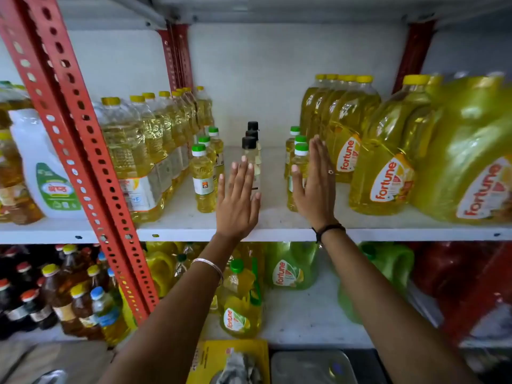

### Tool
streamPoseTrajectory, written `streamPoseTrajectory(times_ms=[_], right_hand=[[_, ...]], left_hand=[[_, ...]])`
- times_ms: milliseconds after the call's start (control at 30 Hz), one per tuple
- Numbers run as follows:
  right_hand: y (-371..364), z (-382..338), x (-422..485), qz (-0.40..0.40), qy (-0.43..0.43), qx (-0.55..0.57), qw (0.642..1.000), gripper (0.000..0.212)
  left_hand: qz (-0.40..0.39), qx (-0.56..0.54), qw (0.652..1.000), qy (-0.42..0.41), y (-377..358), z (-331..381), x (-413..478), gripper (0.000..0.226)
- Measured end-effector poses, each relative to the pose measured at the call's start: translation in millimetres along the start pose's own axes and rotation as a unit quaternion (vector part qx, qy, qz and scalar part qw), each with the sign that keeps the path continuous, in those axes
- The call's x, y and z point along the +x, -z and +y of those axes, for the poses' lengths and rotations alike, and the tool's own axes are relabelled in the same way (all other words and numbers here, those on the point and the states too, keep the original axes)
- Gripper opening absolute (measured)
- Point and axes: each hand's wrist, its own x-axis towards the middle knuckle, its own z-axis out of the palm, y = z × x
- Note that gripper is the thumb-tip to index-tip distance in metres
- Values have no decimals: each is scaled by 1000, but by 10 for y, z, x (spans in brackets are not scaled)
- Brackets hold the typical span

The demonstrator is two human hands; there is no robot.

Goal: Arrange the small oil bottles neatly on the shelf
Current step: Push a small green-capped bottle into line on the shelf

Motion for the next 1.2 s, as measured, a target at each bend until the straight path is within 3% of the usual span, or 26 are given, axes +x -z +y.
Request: streamPoseTrajectory(times_ms=[200,400,500,733,867,1000,1200], right_hand=[[-88,65,222,-43,-113,34,992,59],[-92,187,296,-59,-195,123,971,36],[-125,189,335,-48,-229,164,958,34],[-62,179,467,-12,-268,164,949,44],[-45,245,509,-64,-265,122,954,45],[36,266,486,-100,-279,220,929,27],[71,248,506,-93,-300,261,913,36]], left_hand=[[-55,17,998,33,-116,-59,-106,60],[-46,14,997,56,-104,-13,-159,60],[-52,16,997,59,-145,-61,-159,60],[-65,13,996,66,-142,-71,-140,60],[-73,9,995,74,-139,-80,-147,60],[-73,5,994,80,-143,-80,-149,60],[-70,0,994,83,-146,-75,-153,60]])
